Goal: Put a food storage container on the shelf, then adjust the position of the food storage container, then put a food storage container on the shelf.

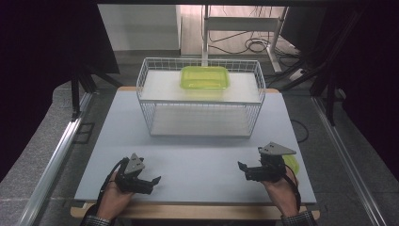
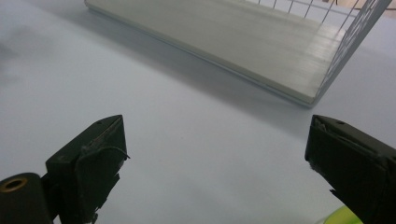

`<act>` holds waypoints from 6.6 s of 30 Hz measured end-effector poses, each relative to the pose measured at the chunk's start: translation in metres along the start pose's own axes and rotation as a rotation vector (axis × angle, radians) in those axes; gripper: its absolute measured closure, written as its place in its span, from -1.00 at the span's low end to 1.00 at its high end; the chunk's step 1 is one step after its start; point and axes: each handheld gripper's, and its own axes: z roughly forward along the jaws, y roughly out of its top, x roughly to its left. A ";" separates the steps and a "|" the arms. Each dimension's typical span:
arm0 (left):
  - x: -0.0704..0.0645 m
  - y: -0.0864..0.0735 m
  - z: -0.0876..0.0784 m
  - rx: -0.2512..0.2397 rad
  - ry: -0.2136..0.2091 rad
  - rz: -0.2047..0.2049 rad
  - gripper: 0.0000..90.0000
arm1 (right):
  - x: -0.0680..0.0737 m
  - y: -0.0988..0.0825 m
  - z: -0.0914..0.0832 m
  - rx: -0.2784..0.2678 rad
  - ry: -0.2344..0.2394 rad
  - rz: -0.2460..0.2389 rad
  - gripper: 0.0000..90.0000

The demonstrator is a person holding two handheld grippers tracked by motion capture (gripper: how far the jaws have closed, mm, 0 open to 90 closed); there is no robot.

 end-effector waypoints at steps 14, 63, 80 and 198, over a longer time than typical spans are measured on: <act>0.000 0.000 0.002 0.014 -0.002 0.006 -0.87 | -0.026 -0.004 -0.009 0.033 -0.063 0.125 -0.76; -0.003 -0.001 0.006 0.043 0.007 0.033 -0.88 | -0.095 -0.044 -0.050 0.187 -0.249 0.245 0.97; -0.004 -0.001 0.007 0.050 0.005 0.038 -0.87 | -0.062 -0.037 -0.034 0.196 -0.141 0.216 0.97; -0.007 -0.002 0.012 0.104 -0.006 0.071 -0.87 | 0.026 0.020 0.062 0.149 0.321 0.010 -0.93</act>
